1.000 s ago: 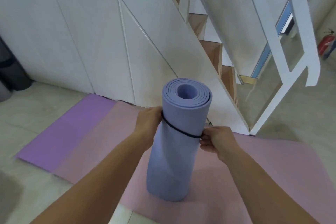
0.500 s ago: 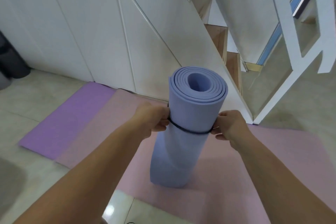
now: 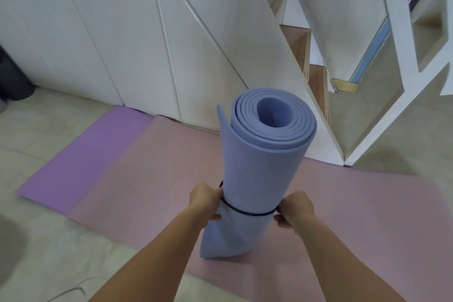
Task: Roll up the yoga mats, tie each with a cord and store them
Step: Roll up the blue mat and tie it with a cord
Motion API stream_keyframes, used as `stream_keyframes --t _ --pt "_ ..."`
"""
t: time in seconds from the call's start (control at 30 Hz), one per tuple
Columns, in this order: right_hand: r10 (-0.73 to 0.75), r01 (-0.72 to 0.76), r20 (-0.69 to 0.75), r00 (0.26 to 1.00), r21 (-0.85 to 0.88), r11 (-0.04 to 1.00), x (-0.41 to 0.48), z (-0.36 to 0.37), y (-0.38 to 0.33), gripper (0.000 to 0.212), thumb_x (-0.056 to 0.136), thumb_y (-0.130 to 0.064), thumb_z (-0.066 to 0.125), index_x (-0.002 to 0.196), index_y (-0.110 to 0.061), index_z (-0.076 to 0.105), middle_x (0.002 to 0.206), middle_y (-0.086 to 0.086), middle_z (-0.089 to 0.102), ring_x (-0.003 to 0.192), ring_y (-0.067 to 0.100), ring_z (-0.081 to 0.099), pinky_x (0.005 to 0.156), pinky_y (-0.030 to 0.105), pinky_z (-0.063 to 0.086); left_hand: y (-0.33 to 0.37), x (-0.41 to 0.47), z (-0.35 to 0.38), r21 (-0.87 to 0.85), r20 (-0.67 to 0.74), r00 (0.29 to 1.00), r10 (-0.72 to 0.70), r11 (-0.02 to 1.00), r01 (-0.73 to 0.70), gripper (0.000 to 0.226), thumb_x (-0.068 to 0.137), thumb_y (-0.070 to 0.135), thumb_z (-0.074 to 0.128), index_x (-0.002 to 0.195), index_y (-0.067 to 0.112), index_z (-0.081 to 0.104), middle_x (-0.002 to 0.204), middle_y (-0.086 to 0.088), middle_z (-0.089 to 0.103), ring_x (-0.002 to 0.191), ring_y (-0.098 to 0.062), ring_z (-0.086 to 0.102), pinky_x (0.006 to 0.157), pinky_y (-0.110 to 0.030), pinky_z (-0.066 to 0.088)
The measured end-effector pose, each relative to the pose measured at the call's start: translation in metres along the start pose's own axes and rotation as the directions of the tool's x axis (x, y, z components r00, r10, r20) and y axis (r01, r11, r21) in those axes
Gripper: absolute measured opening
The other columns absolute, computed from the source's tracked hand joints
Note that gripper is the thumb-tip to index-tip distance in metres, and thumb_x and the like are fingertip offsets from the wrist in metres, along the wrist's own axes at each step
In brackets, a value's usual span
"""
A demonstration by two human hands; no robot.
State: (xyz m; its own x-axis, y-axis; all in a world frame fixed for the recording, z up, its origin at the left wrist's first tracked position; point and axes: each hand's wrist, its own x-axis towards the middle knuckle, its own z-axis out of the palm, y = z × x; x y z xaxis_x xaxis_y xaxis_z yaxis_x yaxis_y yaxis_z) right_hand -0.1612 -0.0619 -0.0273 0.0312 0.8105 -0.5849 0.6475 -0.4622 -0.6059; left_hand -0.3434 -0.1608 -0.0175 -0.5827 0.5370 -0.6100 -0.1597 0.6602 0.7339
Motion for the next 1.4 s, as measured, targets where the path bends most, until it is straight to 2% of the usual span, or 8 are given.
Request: stream_keyframes --t 0.3,0.5,0.6,0.8,0.93,1.1,1.27,1.4 --pt "-0.187 0.184 0.008 0.982 0.146 0.972 -0.007 -0.04 -0.016 0.028 0.081 0.001 0.05 0.056 -0.012 0.047 0.06 0.004 0.047 0.062 0.025 0.039 0.064 0.035 0.035 0.014 -0.01 0.021 -0.117 0.189 0.962 0.197 0.977 -0.178 0.011 0.084 0.011 0.051 0.074 0.016 0.048 0.081 -0.007 0.054 0.075 -0.02 0.049 0.074 -0.036 0.038" --pt "-0.548 0.598 -0.3 0.781 0.612 0.518 -0.072 -0.131 -0.072 0.031 0.102 -0.015 0.044 0.091 -0.024 0.072 0.089 -0.007 0.072 0.085 0.012 0.063 0.079 0.032 0.051 0.049 -0.047 0.034 -0.149 0.28 0.898 0.341 0.939 -0.31 0.04 0.082 -0.001 0.061 0.118 0.017 0.056 0.118 0.003 0.061 0.093 -0.017 0.064 0.07 -0.031 0.053" --pt "-0.727 0.743 -0.243 0.643 0.431 0.513 -0.103 -0.16 -0.105 0.027 0.104 -0.048 0.033 0.108 -0.046 0.059 0.115 -0.018 0.063 0.109 0.007 0.058 0.093 0.03 0.045 0.081 -0.066 0.027 -0.186 0.301 0.827 0.474 0.88 -0.437 0.062 0.067 -0.001 0.061 0.124 0.021 0.057 0.121 -0.001 0.06 0.103 -0.023 0.063 0.079 -0.036 0.057" --pt "-0.845 0.753 0.036 0.533 -0.475 0.454 -0.128 -0.171 -0.137 0.083 0.081 -0.08 0.022 0.149 -0.035 0.036 0.159 -0.009 0.027 0.145 0.017 0.029 0.115 0.046 0.031 0.128 -0.102 -0.016 -0.206 0.275 0.723 0.634 0.773 -0.6 0.01 0.09 -0.002 0.065 0.093 0.006 0.071 0.089 -0.009 0.073 0.086 -0.019 0.071 0.081 -0.034 0.059" --pt "-0.794 0.792 0.275 0.542 -0.483 0.374 -0.144 -0.149 -0.138 0.06 0.1 -0.058 0.025 0.156 -0.034 0.022 0.163 -0.015 0.012 0.151 0.006 0.003 0.123 0.042 0.006 0.135 -0.123 -0.022 -0.303 0.286 0.712 0.642 0.765 -0.568 0.008 0.094 0.011 0.066 0.096 0.003 0.064 0.1 -0.013 0.066 0.094 -0.022 0.067 0.089 -0.04 0.056" --pt "-0.874 0.88 0.108 0.474 -0.051 0.471 -0.157 -0.138 -0.136 0.038 0.105 -0.024 0.041 0.143 -0.023 0.047 0.148 -0.007 0.046 0.138 0.011 0.039 0.117 0.03 0.028 0.119 -0.13 -0.025 -0.119 0.261 0.669 0.696 0.711 -0.693 0.05 0.068 0.017 0.086 0.111 0.021 0.061 0.109 -0.003 0.067 0.096 -0.018 0.067 0.085 -0.035 0.058" --pt "-0.899 0.796 -0.117 0.421 -0.427 0.428 -0.156 -0.139 -0.133 0.011 0.093 -0.026 0.061 0.093 -0.018 0.067 0.099 -0.001 0.056 0.09 0.017 0.059 0.078 0.029 0.049 0.112 -0.121 -0.043 0.023 0.306 0.615 0.727 0.64 -0.768 0.01 0.082 0.003 0.077 0.087 0.009 0.07 0.082 0.002 0.071 0.08 -0.009 0.065 0.083 -0.037 0.054" --pt "-0.897 0.691 -0.206 0.392 -0.577 0.435 -0.17 -0.128 -0.126 0.039 0.088 -0.053 0.063 0.096 -0.015 0.065 0.1 0.004 0.053 0.088 0.019 0.055 0.074 0.03 0.05 0.11 -0.122 -0.051 -0.055 0.313 0.663 0.68 0.71 -0.702 0.015 0.089 0.001 0.07 0.103 0.004 0.067 0.099 -0.015 0.071 0.09 -0.017 0.069 0.084 -0.042 0.058"
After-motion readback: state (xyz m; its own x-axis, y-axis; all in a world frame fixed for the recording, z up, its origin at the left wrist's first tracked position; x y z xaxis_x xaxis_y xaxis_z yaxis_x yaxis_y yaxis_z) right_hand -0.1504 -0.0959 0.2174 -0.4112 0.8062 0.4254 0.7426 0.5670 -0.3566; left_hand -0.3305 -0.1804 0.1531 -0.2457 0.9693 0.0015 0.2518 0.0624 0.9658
